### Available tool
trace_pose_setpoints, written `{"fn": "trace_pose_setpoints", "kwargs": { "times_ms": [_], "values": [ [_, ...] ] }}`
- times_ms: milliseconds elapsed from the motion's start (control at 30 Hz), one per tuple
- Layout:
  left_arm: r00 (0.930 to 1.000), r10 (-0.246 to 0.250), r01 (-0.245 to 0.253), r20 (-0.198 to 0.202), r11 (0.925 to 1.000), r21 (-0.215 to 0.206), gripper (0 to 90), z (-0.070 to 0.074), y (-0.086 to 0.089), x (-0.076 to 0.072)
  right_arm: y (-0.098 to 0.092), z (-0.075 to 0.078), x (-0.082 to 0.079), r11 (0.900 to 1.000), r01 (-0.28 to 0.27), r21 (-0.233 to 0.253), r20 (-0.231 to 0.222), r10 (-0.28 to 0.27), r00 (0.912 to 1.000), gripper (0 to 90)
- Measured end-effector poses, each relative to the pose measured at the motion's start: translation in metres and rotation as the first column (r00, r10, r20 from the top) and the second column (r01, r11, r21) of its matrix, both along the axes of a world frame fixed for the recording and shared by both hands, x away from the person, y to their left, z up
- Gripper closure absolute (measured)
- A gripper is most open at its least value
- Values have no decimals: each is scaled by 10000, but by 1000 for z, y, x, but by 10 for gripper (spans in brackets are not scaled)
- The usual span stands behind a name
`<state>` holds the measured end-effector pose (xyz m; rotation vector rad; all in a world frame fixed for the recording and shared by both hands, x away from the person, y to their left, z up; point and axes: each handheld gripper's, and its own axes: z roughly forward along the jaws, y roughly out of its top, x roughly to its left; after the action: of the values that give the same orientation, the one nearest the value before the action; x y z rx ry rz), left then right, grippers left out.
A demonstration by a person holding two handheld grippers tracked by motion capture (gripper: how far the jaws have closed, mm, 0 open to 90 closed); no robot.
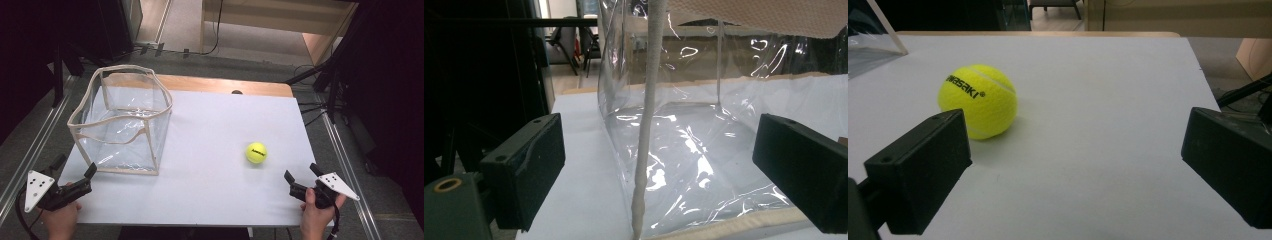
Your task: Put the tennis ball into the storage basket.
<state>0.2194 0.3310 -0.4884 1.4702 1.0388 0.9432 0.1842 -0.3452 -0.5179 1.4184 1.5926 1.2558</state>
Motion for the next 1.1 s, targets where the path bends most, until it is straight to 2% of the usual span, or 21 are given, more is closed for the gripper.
{"fn": "trace_pose_setpoints", "kwargs": {
  "times_ms": [133, 167, 267, 333, 367, 533, 667, 733, 767, 800, 867, 1100],
  "values": [
    [10000, 3, -3, 0, 10000, 12, 69, 0, 0, 0, 0, 2, -2, 9999, -102, 105, 86, 101, 9999, 0],
    [10000, 5, -5, -7, 10000, 55, 69, 0, 0, 0, 0, 4, -2, 9999, -87, 115, -102, 88, 9999, 0],
    [10000, -8, 8, -4, 10000, 98, 69, 0, -1, -1, 1, 6, 1, 9994, -286, -219, -190, 282, 9994, 0],
    [10000, -27, 27, 10, 10000, 87, 69, 0, -1, -1, 2, 7, 0, 9991, -367, -195, -288, 361, 9989, 0],
    [10000, -19, 19, 26, 10000, 93, 69, 0, -1, -1, 3, 11, 1, 9982, -459, -395, -330, 446, 9985, 0],
    [10000, 18, -19, 24, 9999, 165, 69, 0, -2, -1, 4, 19, 3, 9973, -613, -398, -377, 598, 9975, 0],
    [10000, 30, -31, 15, 9998, 213, 69, 0, -2, -1, 5, 26, 8, 9949, -749, -672, -700, 702, 9951, 0],
    [10000, 54, -54, 12, 9998, 216, 69, 0, -2, -1, 6, 30, 10, 9928, -914, -776, -751, 856, 9935, 0],
    [10000, 61, -61, 17, 9997, 215, 69, 0, -3, -1, 8, 34, 13, 9887, -1107, -1010, -930, 1014, 9905, 0],
    [10000, 61, -61, 17, 9997, 215, 69, 0, -3, -1, 8, 34, 13, 9887, -1107, -1010, -930, 1014, 9905, 0],
    [10000, 44, -44, 14, 9996, 267, 69, 0, -3, -1, 11, 40, 17, 9826, -1303, -1325, -1089, 1162, 9872, 0],
    [10000, 54, -55, 22, 9996, 272, 69, 0, -3, -1, 16, 50, 25, 9730, -1605, -1660, -1454, 1368, 9799, 0]
  ]
}}
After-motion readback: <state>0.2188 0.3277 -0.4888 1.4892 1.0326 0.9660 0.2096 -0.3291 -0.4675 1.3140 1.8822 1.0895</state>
